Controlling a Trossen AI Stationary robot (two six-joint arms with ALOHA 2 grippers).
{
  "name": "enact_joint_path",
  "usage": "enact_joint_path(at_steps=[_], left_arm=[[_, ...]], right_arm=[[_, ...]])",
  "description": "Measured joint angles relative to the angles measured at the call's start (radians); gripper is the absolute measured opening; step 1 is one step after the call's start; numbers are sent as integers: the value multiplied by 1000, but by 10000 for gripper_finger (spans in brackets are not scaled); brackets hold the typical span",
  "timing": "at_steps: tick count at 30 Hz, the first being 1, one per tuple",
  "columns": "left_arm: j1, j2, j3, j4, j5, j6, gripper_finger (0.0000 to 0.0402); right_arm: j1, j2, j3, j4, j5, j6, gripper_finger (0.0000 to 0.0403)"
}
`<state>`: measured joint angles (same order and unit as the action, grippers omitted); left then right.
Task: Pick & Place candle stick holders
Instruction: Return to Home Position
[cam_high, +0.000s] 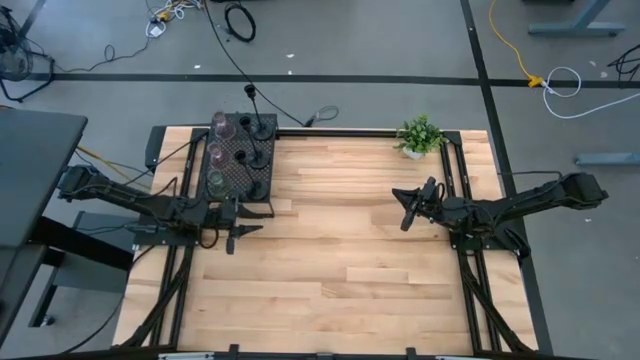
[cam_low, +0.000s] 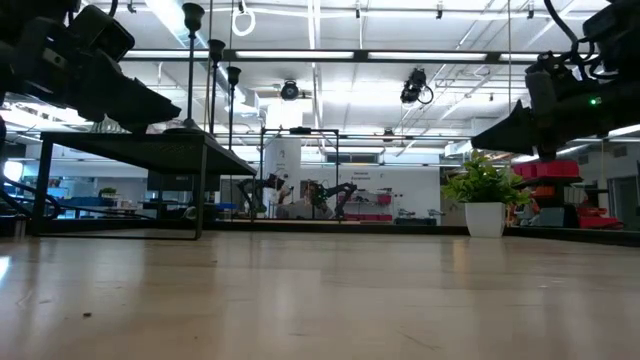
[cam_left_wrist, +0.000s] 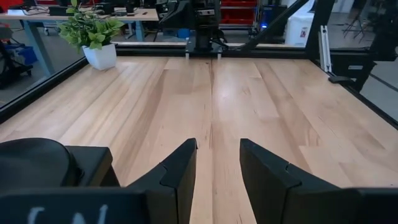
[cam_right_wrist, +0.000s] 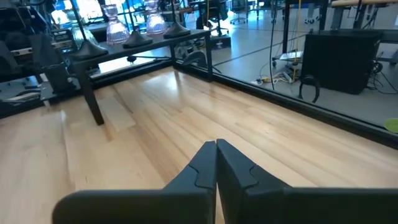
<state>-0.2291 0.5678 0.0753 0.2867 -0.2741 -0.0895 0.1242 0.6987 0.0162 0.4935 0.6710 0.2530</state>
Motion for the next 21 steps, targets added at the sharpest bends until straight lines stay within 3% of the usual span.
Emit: enact_joint_path(at_steps=[21], left_arm=[[0, 0, -1, 2, -2, 0, 126]], right_arm=[[0, 0, 0, 0, -26, 0, 8]])
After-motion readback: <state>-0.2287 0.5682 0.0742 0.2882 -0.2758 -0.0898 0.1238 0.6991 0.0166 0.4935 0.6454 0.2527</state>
